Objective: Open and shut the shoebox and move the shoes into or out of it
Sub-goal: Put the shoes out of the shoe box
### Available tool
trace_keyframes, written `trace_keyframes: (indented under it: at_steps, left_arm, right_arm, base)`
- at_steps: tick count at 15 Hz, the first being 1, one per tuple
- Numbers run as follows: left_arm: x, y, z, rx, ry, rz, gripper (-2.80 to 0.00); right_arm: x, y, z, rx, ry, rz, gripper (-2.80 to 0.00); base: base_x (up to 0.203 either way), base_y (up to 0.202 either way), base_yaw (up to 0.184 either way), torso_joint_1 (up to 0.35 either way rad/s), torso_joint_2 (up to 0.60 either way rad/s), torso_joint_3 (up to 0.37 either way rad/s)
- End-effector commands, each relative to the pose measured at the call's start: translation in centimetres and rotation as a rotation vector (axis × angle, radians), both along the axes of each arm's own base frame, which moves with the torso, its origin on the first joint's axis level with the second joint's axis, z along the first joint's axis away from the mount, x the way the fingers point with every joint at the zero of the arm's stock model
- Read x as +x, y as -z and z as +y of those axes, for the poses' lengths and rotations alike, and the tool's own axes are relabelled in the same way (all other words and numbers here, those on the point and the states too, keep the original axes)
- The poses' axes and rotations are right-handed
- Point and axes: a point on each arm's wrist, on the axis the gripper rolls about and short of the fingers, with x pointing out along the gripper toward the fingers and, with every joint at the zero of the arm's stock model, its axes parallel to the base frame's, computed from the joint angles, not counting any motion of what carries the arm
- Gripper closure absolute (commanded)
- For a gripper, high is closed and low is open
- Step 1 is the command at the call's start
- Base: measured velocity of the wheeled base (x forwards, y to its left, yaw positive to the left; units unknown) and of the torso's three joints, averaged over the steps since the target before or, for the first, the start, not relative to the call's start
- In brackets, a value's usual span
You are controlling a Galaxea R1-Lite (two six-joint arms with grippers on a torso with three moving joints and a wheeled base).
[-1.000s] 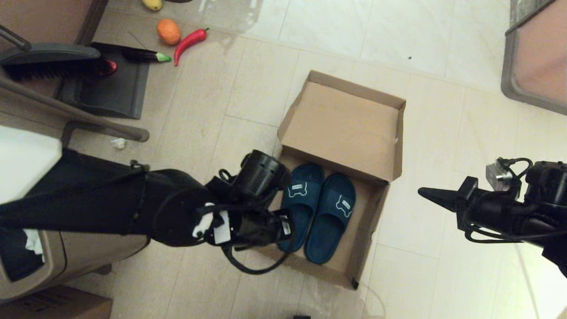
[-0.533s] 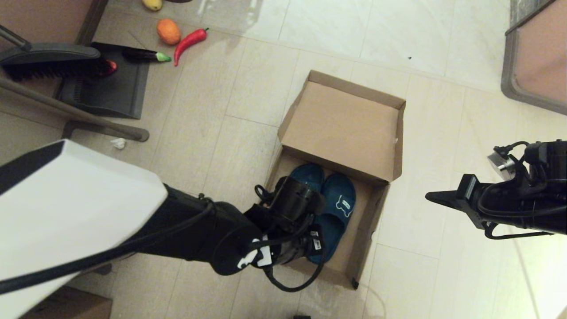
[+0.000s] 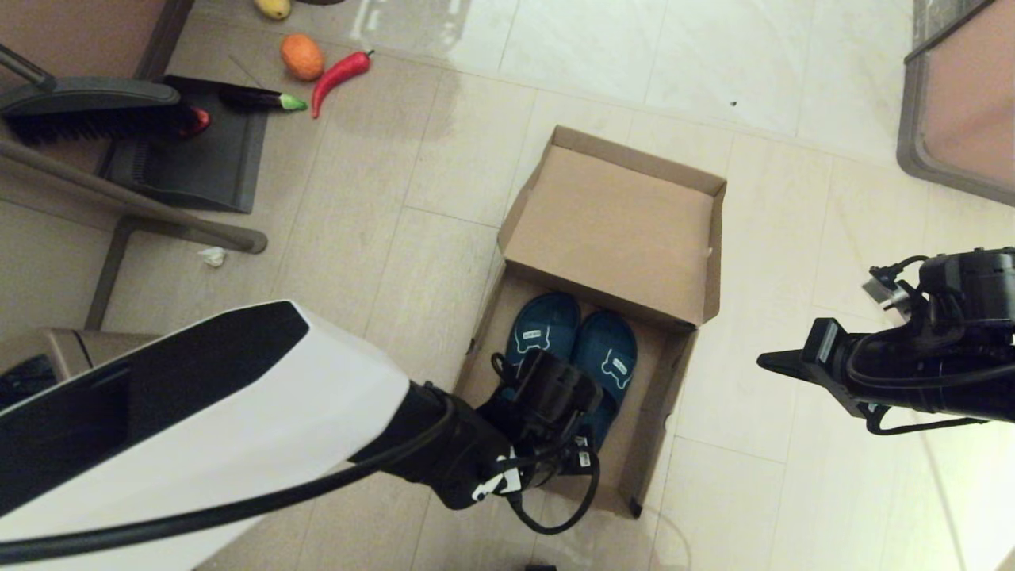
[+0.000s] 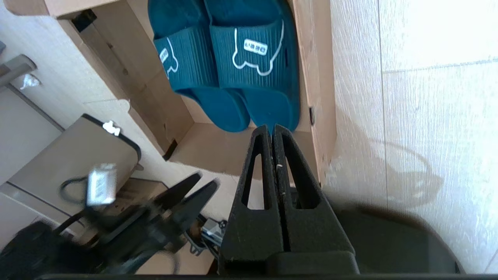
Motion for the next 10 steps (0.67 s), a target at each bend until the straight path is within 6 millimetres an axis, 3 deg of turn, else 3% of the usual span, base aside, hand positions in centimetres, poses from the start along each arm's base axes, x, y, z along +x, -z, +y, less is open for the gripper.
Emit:
trace_keyframes:
  at_steps: [1,6,10]
  left_arm:
    - [0.9,2.3,-1.0,0.021,0.005,0.006,-2.80]
    - [2.9,4.9,-2.4,0.224,0.120,-0.146,-2.80]
    - [5.3,6.3,-2.3,0.293,0.153,-0.236,-2.80]
  right_arm:
    - [-0.4,-0.4,0.0,0.005,-0.001,-0.010,0.00]
    - [-1.1,-1.1,-0.1,0.006,0.003,-0.007,0.00]
    - [-1.6,-1.5,-0.2,0.005,0.014,-0.019,0.00]
  base:
    - [0.000,0.000,0.000,0.000,0.00,0.000]
    - [0.000,0.000,0.000,0.000,0.00,0.000]
    - [0.000,0.000,0.000,0.000,0.00,0.000]
